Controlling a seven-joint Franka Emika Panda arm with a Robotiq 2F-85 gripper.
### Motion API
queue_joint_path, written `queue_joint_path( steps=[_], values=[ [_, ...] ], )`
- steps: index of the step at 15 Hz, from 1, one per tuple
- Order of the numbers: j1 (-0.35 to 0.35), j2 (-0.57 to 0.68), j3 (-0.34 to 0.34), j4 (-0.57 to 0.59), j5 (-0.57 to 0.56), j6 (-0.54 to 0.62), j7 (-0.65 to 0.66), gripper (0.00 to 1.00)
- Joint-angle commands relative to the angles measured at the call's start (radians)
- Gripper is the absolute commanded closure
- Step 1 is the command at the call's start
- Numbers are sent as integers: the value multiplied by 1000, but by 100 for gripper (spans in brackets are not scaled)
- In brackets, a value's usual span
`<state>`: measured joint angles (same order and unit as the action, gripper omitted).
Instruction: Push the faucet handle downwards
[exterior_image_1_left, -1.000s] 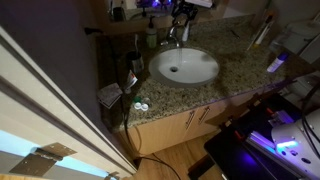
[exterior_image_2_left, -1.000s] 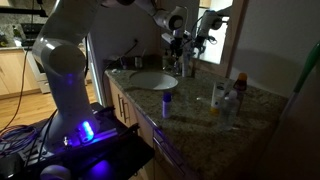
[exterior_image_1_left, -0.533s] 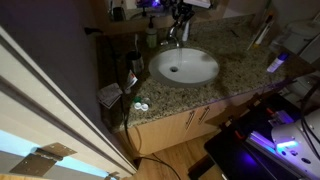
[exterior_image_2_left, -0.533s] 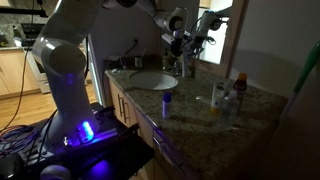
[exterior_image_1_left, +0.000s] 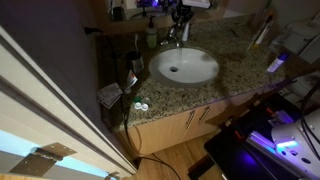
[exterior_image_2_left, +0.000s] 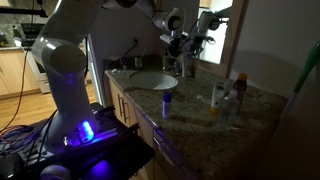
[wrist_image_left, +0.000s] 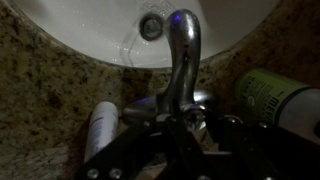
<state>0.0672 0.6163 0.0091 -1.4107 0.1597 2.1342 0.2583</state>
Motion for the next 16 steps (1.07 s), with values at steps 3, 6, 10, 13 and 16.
queue_joint_path(
  steps=[3, 6, 10, 13, 16],
  values=[
    [32, 7, 3, -32, -81, -155, -38, 93],
    [39, 24, -5, -42, -108, -143, -29, 93],
    [34, 23, -10, -62, -112, -145, -24, 93],
    [27, -18, -2, -92, -105, -212, -46, 39],
    [18, -71, 2, -119, -119, -378, -101, 18]
  ],
)
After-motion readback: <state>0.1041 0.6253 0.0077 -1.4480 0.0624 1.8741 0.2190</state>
